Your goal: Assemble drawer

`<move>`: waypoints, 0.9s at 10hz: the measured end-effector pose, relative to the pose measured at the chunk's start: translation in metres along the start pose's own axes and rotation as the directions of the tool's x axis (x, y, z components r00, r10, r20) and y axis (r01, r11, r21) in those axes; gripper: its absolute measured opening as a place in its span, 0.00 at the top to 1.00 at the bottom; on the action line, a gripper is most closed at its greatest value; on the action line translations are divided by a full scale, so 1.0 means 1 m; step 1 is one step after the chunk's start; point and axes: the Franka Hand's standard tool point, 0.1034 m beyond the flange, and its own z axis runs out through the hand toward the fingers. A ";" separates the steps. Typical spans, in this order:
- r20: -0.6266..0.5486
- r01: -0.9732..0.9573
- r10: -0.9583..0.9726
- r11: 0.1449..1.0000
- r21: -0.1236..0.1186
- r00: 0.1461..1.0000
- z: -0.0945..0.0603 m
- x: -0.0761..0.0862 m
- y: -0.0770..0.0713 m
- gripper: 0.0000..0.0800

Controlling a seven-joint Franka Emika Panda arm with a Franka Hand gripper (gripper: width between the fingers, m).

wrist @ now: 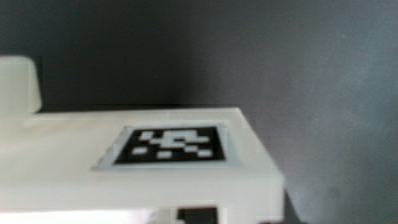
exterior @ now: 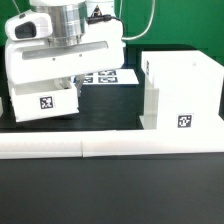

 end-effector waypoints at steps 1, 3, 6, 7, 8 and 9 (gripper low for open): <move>0.003 0.063 -0.063 0.998 -0.002 0.998 0.000 0.000 0.000 0.95; 0.021 0.265 -0.265 0.964 -0.010 0.964 -0.002 0.010 -0.004 0.95; 0.035 0.433 -0.433 0.901 -0.004 0.901 -0.001 0.008 -0.002 0.95; 0.039 0.495 -0.494 0.869 -0.004 0.869 -0.001 0.007 -0.001 0.95; 0.041 0.540 -0.539 0.842 -0.002 0.841 -0.001 0.006 0.000 0.95; 0.043 0.571 -0.570 0.821 -0.002 0.820 -0.001 0.006 0.000 0.95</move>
Offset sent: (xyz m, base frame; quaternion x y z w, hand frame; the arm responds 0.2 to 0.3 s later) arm 0.0103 0.0123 0.0017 0.0253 -0.0295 -0.2018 0.9787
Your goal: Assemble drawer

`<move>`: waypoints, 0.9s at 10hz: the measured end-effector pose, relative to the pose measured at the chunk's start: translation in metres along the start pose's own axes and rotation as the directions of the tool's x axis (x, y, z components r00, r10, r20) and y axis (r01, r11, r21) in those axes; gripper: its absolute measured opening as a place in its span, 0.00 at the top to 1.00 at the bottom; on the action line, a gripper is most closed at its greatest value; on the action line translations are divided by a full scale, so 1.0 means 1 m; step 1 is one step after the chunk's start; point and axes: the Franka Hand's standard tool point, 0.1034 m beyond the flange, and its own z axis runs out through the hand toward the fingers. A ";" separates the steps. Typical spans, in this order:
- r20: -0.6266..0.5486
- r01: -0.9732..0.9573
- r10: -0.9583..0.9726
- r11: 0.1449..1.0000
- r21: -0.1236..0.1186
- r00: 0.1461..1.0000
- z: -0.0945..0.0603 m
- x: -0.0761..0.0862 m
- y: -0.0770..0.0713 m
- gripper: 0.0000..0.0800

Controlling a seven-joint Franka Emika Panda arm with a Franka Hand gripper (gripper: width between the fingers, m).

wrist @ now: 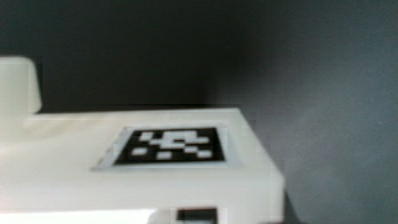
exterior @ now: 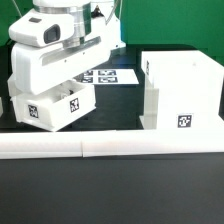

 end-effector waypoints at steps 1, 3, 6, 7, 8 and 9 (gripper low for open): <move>0.014 0.120 -0.119 0.993 -0.020 0.993 0.000 0.003 0.002 0.95; 0.034 0.267 -0.266 0.963 -0.043 0.963 0.001 0.013 0.000 0.95; 0.060 0.446 -0.444 0.894 -0.041 0.894 0.003 0.010 0.002 0.95; 0.071 0.522 -0.519 0.852 -0.035 0.852 0.003 0.008 0.003 0.95; 0.078 0.571 -0.568 0.820 -0.031 0.820 0.003 0.006 0.004 0.95; 0.088 0.627 -0.624 0.778 -0.024 0.777 0.003 0.005 0.005 0.95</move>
Offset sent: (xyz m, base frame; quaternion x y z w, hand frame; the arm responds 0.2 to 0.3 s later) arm 0.0186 0.0161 -0.0050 -0.0432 -0.0220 -0.2529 0.9663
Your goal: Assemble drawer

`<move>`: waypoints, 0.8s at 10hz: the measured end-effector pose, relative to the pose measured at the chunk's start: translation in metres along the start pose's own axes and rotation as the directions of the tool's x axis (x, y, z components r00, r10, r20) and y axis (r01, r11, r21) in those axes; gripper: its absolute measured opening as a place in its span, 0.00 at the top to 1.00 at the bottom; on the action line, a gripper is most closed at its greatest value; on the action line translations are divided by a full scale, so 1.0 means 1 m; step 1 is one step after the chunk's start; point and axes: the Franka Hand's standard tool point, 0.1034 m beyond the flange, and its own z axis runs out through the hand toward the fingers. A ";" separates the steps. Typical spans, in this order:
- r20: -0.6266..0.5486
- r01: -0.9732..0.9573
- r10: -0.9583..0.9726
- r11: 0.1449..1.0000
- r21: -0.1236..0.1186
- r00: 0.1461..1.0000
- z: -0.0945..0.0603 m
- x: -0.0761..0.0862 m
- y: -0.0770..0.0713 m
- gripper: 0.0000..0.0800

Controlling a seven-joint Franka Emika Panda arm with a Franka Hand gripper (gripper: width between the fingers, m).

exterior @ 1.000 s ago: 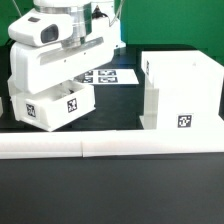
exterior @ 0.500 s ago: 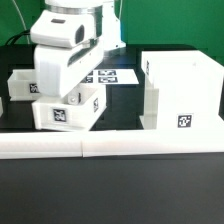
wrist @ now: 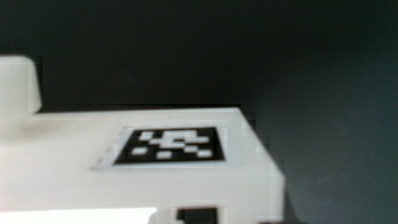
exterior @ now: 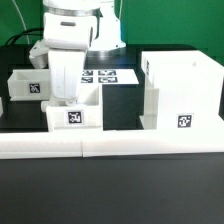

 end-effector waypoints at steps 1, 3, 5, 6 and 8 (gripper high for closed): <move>0.004 0.017 -0.017 1.000 -0.001 1.000 0.000 0.003 0.001 0.95; -0.004 -0.029 0.029 0.999 -0.025 1.000 0.000 0.017 0.007 0.95; -0.004 -0.034 0.034 0.998 -0.044 0.999 0.001 0.014 0.007 0.95; -0.005 -0.035 0.034 0.998 -0.043 0.999 0.002 0.015 0.007 0.95; -0.009 -0.049 0.048 0.997 -0.065 0.999 0.002 0.027 0.010 0.95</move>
Offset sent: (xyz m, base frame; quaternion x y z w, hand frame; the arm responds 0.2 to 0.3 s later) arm 0.0000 0.0000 0.0000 0.0000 0.0000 0.0000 1.0000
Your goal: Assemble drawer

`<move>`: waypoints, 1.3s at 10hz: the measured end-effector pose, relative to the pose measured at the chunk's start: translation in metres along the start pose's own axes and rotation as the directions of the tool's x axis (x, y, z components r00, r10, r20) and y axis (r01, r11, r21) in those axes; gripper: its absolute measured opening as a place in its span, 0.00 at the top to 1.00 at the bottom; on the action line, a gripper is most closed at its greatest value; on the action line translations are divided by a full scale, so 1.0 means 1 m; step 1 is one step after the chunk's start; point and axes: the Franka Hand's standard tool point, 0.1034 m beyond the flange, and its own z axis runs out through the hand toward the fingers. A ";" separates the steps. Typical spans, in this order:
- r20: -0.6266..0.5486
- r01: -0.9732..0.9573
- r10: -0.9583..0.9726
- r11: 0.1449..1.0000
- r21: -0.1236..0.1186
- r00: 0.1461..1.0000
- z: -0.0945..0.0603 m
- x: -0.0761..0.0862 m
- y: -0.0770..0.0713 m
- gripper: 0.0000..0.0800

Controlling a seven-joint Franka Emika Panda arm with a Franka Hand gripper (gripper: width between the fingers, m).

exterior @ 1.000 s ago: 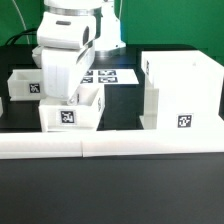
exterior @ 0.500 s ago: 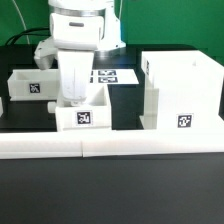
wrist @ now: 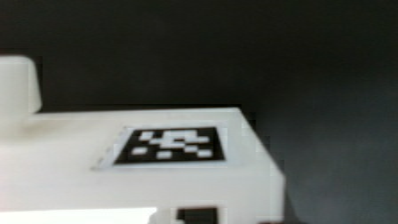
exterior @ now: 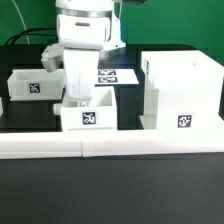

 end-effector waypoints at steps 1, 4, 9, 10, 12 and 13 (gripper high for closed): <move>-0.001 -0.010 0.010 1.000 -0.002 1.000 0.000 0.001 0.000 0.95; -0.002 -0.013 0.013 1.000 -0.017 1.000 0.001 -0.001 0.000 0.95; 0.019 0.048 -0.047 0.999 -0.018 0.999 -0.004 0.025 0.013 0.95; 0.020 0.045 -0.045 0.999 -0.014 0.999 -0.005 0.024 0.013 0.95; 0.020 0.043 -0.043 0.999 -0.011 0.999 -0.003 0.023 0.012 0.95; 0.020 0.043 -0.043 0.999 -0.011 0.999 -0.003 0.023 0.012 0.95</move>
Offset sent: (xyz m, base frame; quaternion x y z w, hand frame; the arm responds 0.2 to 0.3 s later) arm 0.0000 0.0000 0.0000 0.0000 0.0000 0.0000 1.0000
